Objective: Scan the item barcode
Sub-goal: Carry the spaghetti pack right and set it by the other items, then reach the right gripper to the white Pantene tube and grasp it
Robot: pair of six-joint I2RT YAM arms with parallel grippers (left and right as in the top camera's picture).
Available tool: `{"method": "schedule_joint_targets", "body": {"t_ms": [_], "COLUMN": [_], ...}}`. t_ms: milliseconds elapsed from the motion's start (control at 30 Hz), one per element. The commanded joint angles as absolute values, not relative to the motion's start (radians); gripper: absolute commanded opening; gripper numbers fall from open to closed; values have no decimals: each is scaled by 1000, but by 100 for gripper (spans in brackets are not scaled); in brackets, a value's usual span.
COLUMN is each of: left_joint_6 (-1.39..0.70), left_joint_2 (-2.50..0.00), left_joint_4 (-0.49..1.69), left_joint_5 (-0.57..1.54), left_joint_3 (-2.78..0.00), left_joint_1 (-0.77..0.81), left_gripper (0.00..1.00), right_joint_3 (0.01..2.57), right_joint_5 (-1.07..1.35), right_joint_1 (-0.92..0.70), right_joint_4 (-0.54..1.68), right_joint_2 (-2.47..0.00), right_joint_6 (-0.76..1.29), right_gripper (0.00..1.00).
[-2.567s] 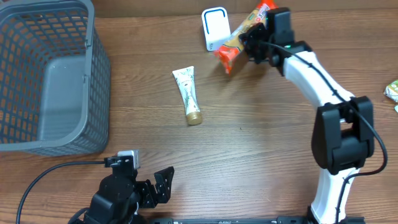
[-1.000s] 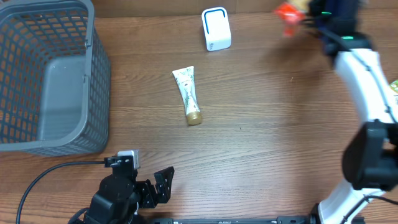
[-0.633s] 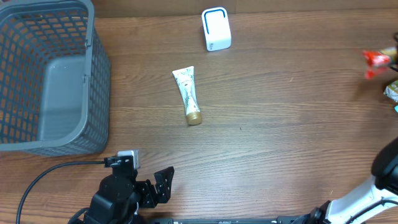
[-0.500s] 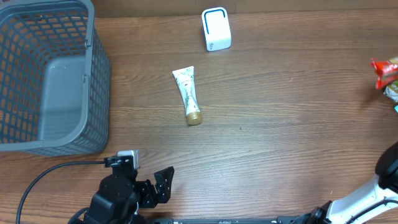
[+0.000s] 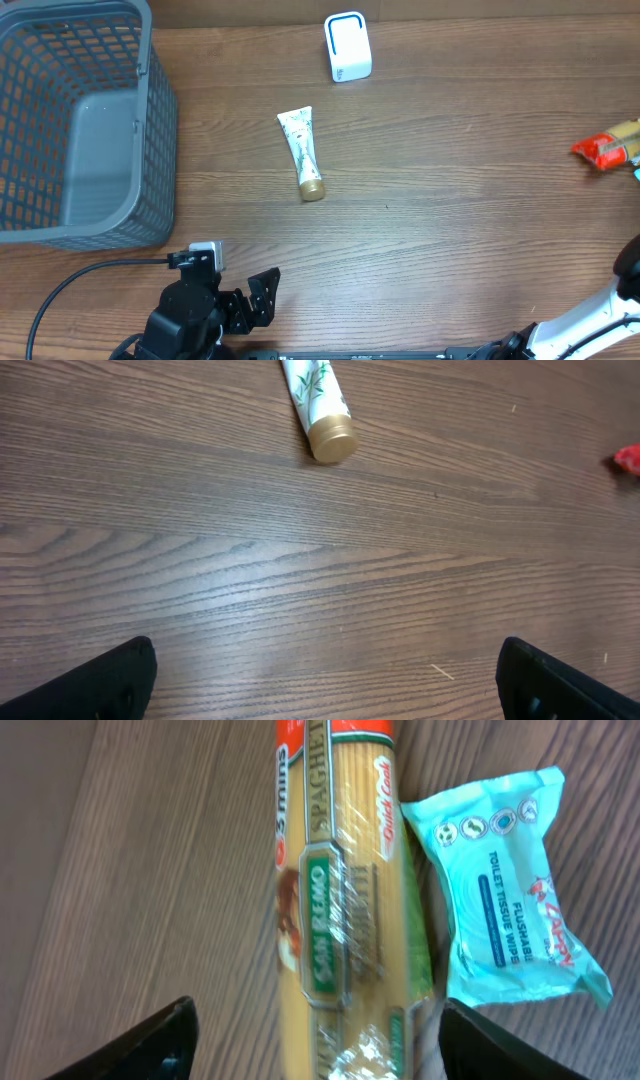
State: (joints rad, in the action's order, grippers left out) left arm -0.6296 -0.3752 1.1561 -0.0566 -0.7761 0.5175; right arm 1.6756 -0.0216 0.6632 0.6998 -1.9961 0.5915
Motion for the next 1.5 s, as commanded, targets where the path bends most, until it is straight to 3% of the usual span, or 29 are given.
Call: {"method": "schedule_joint_targets", "body": {"t_ms": [0,100,300,433,533,600,767,967,1167,1467], "left_joint_6": [-636,-636,-636,-636,-636,-636,-636,-636,-636,-636], "left_joint_2": [-371,-371,-371,-371,-371,-371,-371,-371,-371,-371], "left_joint_4": [1156,1156,1156,1156,1156,1156,1156,1156,1156,1156], "left_joint_5": [-56,-55,-56,-56,-55,-56,-56,-56,-55,-55], "left_joint_3": [-774,-774,-774,-774,-774,-774,-774,-774,-774,-774], "left_joint_1": [524,524,524,524,524,524,524,524,524,524], "left_gripper": [100,99,100,100,100,99,100,99,99,99], "right_joint_3": [1710,1710,1710,1708,1706,1701,1630,1620,1620,1620], "right_joint_5": [44,237,925,1086,1013,879,580,349,217,155], "right_joint_1": [665,665,640,547,412,308,-85,-373,-543,-685], "right_joint_4": [699,699,735,891,1058,1124,1045,896,743,533], "right_joint_2": [-1890,-1827,-1778,-1779,-1779,-1781,-1795,-1857,-1958,-2119], "right_joint_6": [575,574,539,348,76,5,3,154,312,371], "right_gripper": [81,82,84,89,100,100,100,100,100,100]}}
